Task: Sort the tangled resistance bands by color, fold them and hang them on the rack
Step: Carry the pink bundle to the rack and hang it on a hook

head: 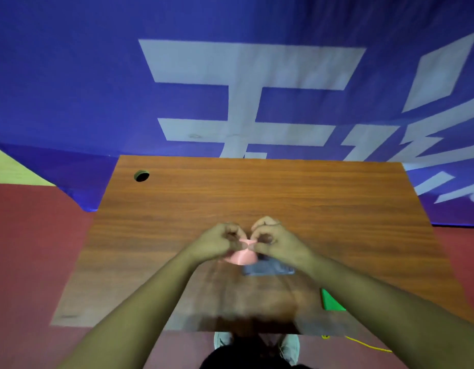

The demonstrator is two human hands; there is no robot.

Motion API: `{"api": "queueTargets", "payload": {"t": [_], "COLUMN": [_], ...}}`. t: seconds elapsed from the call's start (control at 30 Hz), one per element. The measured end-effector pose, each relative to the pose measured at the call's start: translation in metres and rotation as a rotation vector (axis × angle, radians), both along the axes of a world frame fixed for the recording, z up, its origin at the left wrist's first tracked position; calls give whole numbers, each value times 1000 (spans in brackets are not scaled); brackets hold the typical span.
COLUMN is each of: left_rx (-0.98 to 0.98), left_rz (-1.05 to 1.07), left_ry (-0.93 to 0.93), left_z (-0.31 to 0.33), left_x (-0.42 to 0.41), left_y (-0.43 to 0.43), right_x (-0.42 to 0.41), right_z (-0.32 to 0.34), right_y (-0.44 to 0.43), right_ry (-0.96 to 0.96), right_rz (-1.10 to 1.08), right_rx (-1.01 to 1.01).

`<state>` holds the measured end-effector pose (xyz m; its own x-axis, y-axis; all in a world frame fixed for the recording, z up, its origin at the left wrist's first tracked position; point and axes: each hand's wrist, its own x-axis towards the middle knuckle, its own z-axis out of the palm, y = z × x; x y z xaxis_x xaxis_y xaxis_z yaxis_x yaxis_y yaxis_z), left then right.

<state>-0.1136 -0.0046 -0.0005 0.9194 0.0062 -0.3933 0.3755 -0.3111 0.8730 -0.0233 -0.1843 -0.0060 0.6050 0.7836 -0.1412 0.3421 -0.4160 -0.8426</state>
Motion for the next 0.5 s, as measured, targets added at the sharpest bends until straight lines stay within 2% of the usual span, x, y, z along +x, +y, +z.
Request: {"api": "queueTargets", "payload": {"t": [0.13,0.3,0.5], "left_rx": [3,-9,-136], "left_rz": [-33,-113,-115], "left_ry": [-149,-334,-555], "left_z": [75,168,275], "left_x": [32,63,89], "left_y": [4,1,-20], "right_x": [36,76,97], "right_z": [87,182,292], "right_y": [4,-5,-23], "right_ry": [-4,103,274], "right_rz": [60,-11,-88], "right_rx": [70,112,474]}}
